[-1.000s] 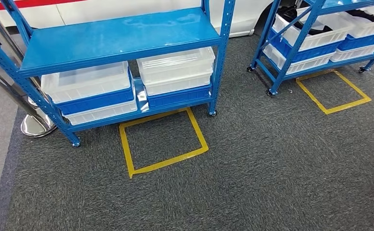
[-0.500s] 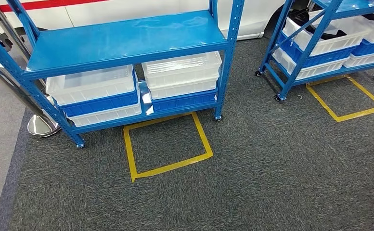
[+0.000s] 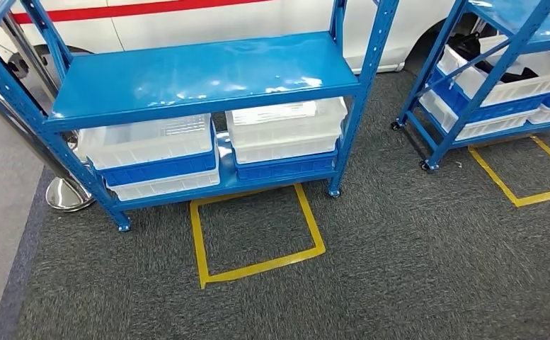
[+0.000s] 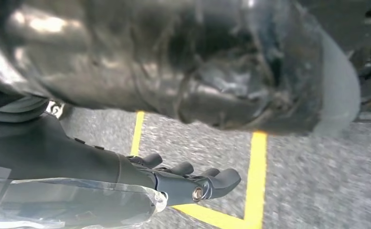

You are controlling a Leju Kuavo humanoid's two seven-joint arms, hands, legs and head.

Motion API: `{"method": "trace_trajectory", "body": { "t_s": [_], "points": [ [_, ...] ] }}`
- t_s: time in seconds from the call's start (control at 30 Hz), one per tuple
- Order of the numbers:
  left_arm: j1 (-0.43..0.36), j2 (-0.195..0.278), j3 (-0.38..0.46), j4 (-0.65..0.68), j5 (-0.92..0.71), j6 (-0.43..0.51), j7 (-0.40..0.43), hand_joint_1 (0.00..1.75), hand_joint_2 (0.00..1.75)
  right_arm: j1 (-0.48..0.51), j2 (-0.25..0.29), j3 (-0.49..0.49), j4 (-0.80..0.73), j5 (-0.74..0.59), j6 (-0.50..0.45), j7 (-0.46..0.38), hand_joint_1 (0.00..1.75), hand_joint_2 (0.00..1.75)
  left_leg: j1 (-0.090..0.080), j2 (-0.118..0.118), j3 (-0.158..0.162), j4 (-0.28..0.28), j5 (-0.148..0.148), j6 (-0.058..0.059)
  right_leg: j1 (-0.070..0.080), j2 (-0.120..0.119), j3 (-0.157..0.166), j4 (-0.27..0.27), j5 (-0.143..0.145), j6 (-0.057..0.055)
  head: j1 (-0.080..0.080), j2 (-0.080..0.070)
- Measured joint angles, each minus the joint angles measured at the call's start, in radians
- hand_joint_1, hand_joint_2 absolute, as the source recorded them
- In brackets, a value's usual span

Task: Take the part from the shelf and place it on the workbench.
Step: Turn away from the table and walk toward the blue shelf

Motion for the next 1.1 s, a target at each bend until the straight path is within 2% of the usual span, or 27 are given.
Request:
{"method": "trace_trajectory", "body": {
  "t_s": [0.03,0.1,0.13,0.2,0.23,0.27,0.3,0.33,0.37,0.4,0.43,0.5,0.53,0.57,0.63,0.67,0.7,0.73,0.77,0.83,0.87,0.9,0.93,1.0,1.03,1.07,1.1],
  "points": [
    [-0.001,0.0,0.0,0.0,0.0,0.0,0.001,0.0,0.0,0.0,0.0,-0.001,0.0,0.001,0.001,0.0,0.0,0.0,-0.001,0.0,0.015,-0.002,-0.01,-0.007,0.002,0.001,0.005,-0.013,0.028,-0.007,0.0,0.0],
    [-0.007,0.0,0.001,-0.002,0.0,-0.001,0.002,0.0,0.0,-0.006,0.0,-0.003,0.0,0.002,0.002,0.0,0.0,0.0,-0.002,0.001,0.024,0.015,-0.002,-0.02,0.002,0.003,0.027,-0.018,0.009,-0.022,-0.001,0.0],
    [-0.01,-0.001,0.001,-0.003,0.0,-0.002,0.003,0.0,0.0,-0.007,0.001,-0.004,0.0,0.002,0.002,0.0,0.0,0.0,-0.001,0.003,0.009,0.054,0.02,-0.025,-0.001,0.003,0.043,-0.026,0.0,-0.029,0.0,0.0],
    [-0.014,-0.004,0.001,-0.004,0.0,-0.005,0.004,0.0,0.0,-0.008,0.001,-0.007,0.0,0.003,0.004,0.0,0.0,0.0,0.001,0.01,-0.073,0.185,0.051,-0.035,-0.004,0.002,0.083,-0.046,-0.019,-0.04,-0.001,0.0],
    [-0.014,-0.005,0.001,-0.005,0.0,-0.007,0.005,0.0,0.0,-0.007,0.001,-0.01,0.0,0.004,0.004,0.0,0.0,0.0,0.003,0.013,-0.121,0.245,0.041,-0.039,-0.003,0.001,0.105,-0.057,-0.03,-0.042,-0.001,0.0],
    [-0.012,-0.005,0.001,-0.006,0.0,-0.007,0.006,0.0,0.0,-0.007,0.001,-0.013,-0.001,0.005,0.004,0.0,0.0,0.0,0.003,0.015,-0.168,0.287,0.006,-0.042,-0.003,0.001,0.129,-0.067,-0.042,-0.043,-0.001,0.0],
    [-0.009,-0.005,0.001,-0.006,0.0,-0.008,0.007,0.0,0.0,-0.007,0.001,-0.016,-0.001,0.006,0.005,0.0,0.0,0.0,0.004,0.016,-0.207,0.305,-0.044,-0.044,-0.002,0.002,0.156,-0.077,-0.055,-0.043,-0.001,0.0],
    [-0.006,-0.005,0.001,-0.007,-0.001,-0.008,0.007,0.0,0.0,-0.006,0.001,-0.017,-0.001,0.007,0.005,0.0,0.0,0.0,0.004,0.016,-0.238,0.302,-0.093,-0.044,-0.003,0.004,0.184,-0.086,-0.07,-0.043,-0.001,0.0],
    [-0.002,-0.006,0.002,-0.007,-0.001,-0.008,0.008,0.0,0.0,-0.004,0.001,-0.018,-0.001,0.007,0.005,0.0,0.0,0.0,0.004,0.017,-0.263,0.279,-0.121,-0.042,-0.003,0.005,0.212,-0.093,-0.086,-0.041,-0.001,0.0],
    [0.001,-0.006,0.002,-0.007,-0.001,-0.008,0.008,0.0,0.0,-0.003,0.001,-0.019,-0.001,0.008,0.005,0.0,0.0,0.0,0.004,0.017,-0.281,0.24,-0.109,-0.038,-0.002,0.006,0.239,-0.099,-0.103,-0.04,-0.001,0.0],
    [0.005,-0.006,0.002,-0.007,-0.001,-0.009,0.008,0.0,0.0,0.0,0.001,-0.02,0.0,0.01,0.005,0.0,0.0,0.0,0.003,0.019,-0.296,0.188,-0.039,-0.032,-0.002,0.006,0.261,-0.102,-0.121,-0.038,0.0,0.0],
    [0.012,-0.007,0.005,-0.008,-0.001,-0.009,0.009,0.0,0.0,0.001,0.001,-0.021,0.0,0.013,0.006,0.0,0.0,0.0,-0.003,0.023,-0.313,0.096,0.144,-0.02,0.0,0.009,0.297,-0.101,-0.161,-0.029,0.0,0.0],
    [0.014,-0.007,0.006,-0.009,-0.001,-0.009,0.01,0.0,0.0,0.0,0.001,-0.021,0.0,0.014,0.007,0.0,0.0,0.0,-0.008,0.023,-0.311,0.074,0.204,-0.014,0.001,0.011,0.317,-0.101,-0.177,-0.022,-0.001,0.0],
    [0.014,-0.007,0.006,-0.009,-0.001,-0.01,0.01,0.0,0.0,-0.003,0.001,-0.021,0.0,0.015,0.007,0.0,0.0,0.0,-0.011,0.022,-0.303,0.067,0.218,-0.009,0.002,0.013,0.333,-0.093,-0.182,-0.014,-0.001,0.0],
    [0.007,-0.009,0.006,-0.011,-0.002,-0.01,0.011,0.0,0.0,-0.011,0.001,-0.021,-0.001,0.017,0.007,0.0,0.0,0.0,-0.01,0.017,-0.271,0.064,0.196,0.005,0.0,0.012,0.319,-0.024,-0.151,-0.001,-0.001,0.0],
    [0.003,-0.009,0.006,-0.012,-0.002,-0.01,0.011,0.0,0.0,-0.015,0.001,-0.021,-0.001,0.017,0.007,0.0,0.0,0.0,-0.008,0.016,-0.255,0.058,0.186,0.012,-0.001,0.011,0.279,0.043,-0.124,0.003,0.0,0.0],
    [0.0,-0.01,0.006,-0.014,-0.002,-0.01,0.011,0.0,0.0,-0.019,0.001,-0.021,-0.001,0.018,0.008,0.0,0.0,0.0,-0.007,0.016,-0.238,0.053,0.176,0.017,-0.002,0.01,0.23,0.115,-0.112,0.006,0.0,0.0],
    [-0.002,-0.01,0.006,-0.016,-0.002,-0.01,0.011,0.0,0.0,-0.02,0.001,-0.021,-0.002,0.019,0.008,0.0,0.0,0.0,-0.007,0.016,-0.223,0.049,0.163,0.022,-0.003,0.009,0.18,0.175,-0.123,0.009,0.0,0.0],
    [-0.002,-0.011,0.006,-0.017,-0.002,-0.01,0.012,0.0,0.0,-0.021,0.001,-0.021,-0.002,0.019,0.008,0.0,0.0,0.0,-0.006,0.015,-0.204,0.046,0.148,0.025,-0.003,0.009,0.134,0.214,-0.161,0.01,0.0,0.0],
    [-0.001,-0.012,0.006,-0.019,-0.002,-0.01,0.013,0.0,0.0,-0.018,0.001,-0.021,-0.002,0.019,0.008,0.001,0.0,0.0,-0.006,0.009,-0.164,0.044,0.116,0.026,-0.003,0.009,0.067,0.23,-0.264,0.012,0.0,0.0],
    [0.001,-0.014,0.006,-0.019,-0.002,-0.01,0.013,0.0,0.0,-0.015,0.001,-0.021,-0.002,0.019,0.008,0.001,0.0,0.0,-0.006,0.005,-0.142,0.043,0.098,0.026,-0.002,0.009,0.044,0.212,-0.3,0.011,0.0,0.0],
    [0.002,-0.015,0.006,-0.019,-0.002,-0.011,0.013,0.0,0.0,-0.011,0.001,-0.021,-0.002,0.019,0.008,0.001,0.0,0.0,-0.006,0.002,-0.119,0.043,0.08,0.024,-0.001,0.009,0.027,0.18,-0.303,0.009,0.0,0.0],
    [0.006,-0.017,0.006,-0.019,-0.002,-0.011,0.013,0.0,0.0,-0.005,0.0,-0.022,-0.002,0.019,0.008,0.001,0.0,0.0,-0.006,-0.001,-0.099,0.042,0.061,0.023,0.003,0.009,0.012,0.133,-0.254,0.004,0.0,0.0],
    [0.008,-0.022,0.006,-0.02,-0.002,-0.011,0.013,0.0,0.0,0.006,-0.002,-0.025,-0.002,0.019,0.008,0.001,0.0,0.0,-0.009,-0.004,-0.063,0.042,0.025,0.016,0.014,0.012,-0.008,0.034,-0.07,-0.01,0.0,0.0],
    [0.008,-0.024,0.007,-0.02,-0.002,-0.011,0.013,0.0,0.0,0.008,-0.002,-0.027,-0.002,0.019,0.008,0.001,0.0,0.0,-0.01,-0.006,-0.049,0.037,0.011,0.012,0.017,0.014,-0.009,0.003,0.006,-0.016,0.001,0.0],
    [0.005,-0.025,0.007,-0.02,-0.002,-0.011,0.013,0.0,0.0,0.006,-0.003,-0.028,-0.002,0.02,0.008,0.001,0.0,0.0,-0.011,-0.007,-0.034,0.035,0.005,0.006,0.019,0.017,-0.004,-0.015,0.038,-0.02,0.0,0.0],
    [0.004,-0.025,0.007,-0.022,-0.002,-0.011,0.014,0.0,0.0,0.003,-0.003,-0.028,-0.002,0.02,0.009,0.001,0.0,0.0,-0.012,-0.008,-0.033,0.04,0.014,0.0,0.018,0.018,0.009,-0.02,0.035,-0.024,0.0,0.0]
  ]
}}
